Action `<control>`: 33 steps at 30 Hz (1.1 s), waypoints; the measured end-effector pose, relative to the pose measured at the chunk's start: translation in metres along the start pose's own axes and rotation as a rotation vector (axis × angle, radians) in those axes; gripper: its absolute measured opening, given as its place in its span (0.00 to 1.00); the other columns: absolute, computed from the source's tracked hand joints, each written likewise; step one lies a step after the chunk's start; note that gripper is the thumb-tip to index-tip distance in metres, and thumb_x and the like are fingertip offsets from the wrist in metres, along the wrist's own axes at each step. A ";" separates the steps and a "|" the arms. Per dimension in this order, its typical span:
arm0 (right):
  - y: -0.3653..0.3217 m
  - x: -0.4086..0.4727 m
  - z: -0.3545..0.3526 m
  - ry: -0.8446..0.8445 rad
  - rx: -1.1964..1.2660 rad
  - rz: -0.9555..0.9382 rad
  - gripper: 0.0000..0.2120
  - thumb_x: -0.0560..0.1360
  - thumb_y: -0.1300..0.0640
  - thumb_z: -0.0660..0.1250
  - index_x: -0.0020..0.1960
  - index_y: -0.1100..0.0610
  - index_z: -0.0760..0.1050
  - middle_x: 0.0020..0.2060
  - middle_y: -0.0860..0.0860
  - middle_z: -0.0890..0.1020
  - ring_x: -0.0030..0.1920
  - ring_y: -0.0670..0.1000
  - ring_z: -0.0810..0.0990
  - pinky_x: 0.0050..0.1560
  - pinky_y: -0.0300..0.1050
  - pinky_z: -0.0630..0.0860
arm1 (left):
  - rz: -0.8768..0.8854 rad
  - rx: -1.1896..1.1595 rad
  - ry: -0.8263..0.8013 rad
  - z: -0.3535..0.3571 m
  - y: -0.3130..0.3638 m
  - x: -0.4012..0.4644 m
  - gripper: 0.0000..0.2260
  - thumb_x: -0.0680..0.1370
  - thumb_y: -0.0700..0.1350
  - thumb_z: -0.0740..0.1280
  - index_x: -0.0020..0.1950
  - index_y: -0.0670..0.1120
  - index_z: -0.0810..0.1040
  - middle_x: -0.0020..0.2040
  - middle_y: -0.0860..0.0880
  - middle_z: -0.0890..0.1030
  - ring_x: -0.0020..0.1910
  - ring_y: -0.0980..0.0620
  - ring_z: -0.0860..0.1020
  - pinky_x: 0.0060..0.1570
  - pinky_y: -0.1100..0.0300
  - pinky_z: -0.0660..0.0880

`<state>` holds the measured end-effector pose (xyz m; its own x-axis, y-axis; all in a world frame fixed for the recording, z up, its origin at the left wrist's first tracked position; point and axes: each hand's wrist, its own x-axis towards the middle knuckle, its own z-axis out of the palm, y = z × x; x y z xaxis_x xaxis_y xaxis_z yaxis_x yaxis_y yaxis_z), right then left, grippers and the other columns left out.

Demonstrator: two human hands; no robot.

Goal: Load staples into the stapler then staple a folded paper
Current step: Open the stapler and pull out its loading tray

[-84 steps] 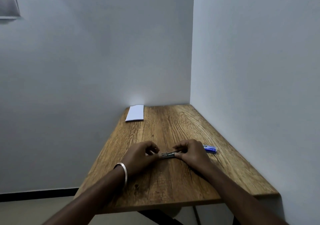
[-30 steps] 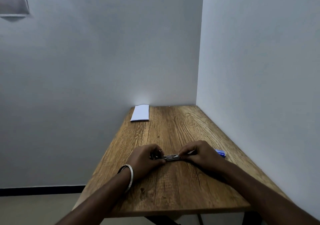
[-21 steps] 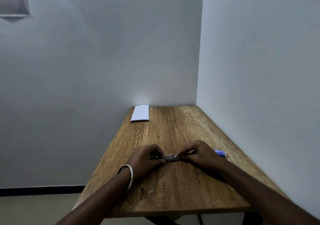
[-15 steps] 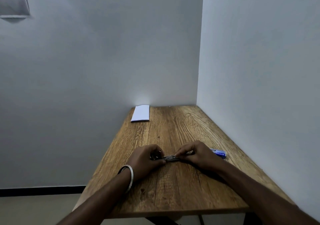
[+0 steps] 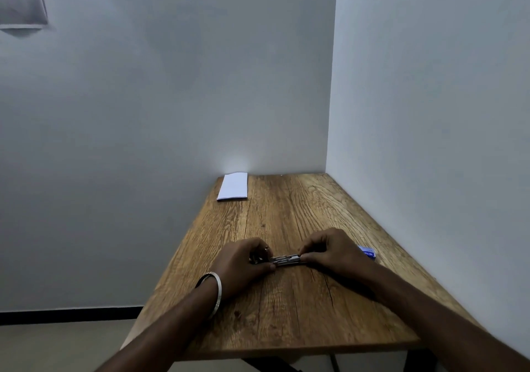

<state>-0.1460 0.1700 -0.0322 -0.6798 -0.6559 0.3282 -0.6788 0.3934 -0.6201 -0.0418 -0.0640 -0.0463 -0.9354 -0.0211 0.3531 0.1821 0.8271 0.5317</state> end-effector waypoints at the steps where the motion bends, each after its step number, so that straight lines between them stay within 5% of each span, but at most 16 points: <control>1: -0.002 0.002 -0.001 -0.016 -0.049 -0.010 0.04 0.72 0.58 0.76 0.46 0.51 0.85 0.42 0.44 0.85 0.45 0.40 0.83 0.48 0.36 0.79 | -0.001 0.000 -0.001 0.000 0.000 0.000 0.09 0.71 0.53 0.74 0.50 0.56 0.80 0.46 0.59 0.82 0.45 0.63 0.79 0.49 0.59 0.80; 6: -0.011 0.010 -0.001 -0.096 -0.284 -0.088 0.04 0.74 0.57 0.74 0.49 0.53 0.84 0.44 0.46 0.84 0.46 0.41 0.81 0.48 0.37 0.78 | 0.000 -0.001 0.006 -0.001 0.002 -0.002 0.09 0.71 0.52 0.74 0.49 0.55 0.80 0.45 0.58 0.82 0.45 0.62 0.79 0.49 0.58 0.80; 19: -0.014 -0.001 0.008 -0.034 0.040 0.058 0.09 0.73 0.64 0.74 0.44 0.49 0.86 0.45 0.45 0.85 0.48 0.40 0.82 0.50 0.42 0.82 | 0.009 0.005 0.030 -0.001 0.001 -0.003 0.08 0.71 0.53 0.74 0.48 0.56 0.81 0.44 0.59 0.82 0.44 0.62 0.79 0.47 0.58 0.80; 33: -0.017 -0.003 0.012 -0.054 0.013 0.054 0.08 0.74 0.59 0.74 0.49 0.46 0.86 0.46 0.43 0.82 0.50 0.42 0.80 0.51 0.41 0.80 | 0.016 0.020 0.032 0.000 0.000 -0.002 0.08 0.71 0.53 0.74 0.48 0.57 0.80 0.44 0.60 0.82 0.43 0.64 0.79 0.46 0.62 0.80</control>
<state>-0.1293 0.1574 -0.0313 -0.6990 -0.6678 0.2557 -0.6380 0.4209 -0.6449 -0.0396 -0.0635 -0.0473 -0.9220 -0.0253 0.3864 0.1910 0.8384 0.5104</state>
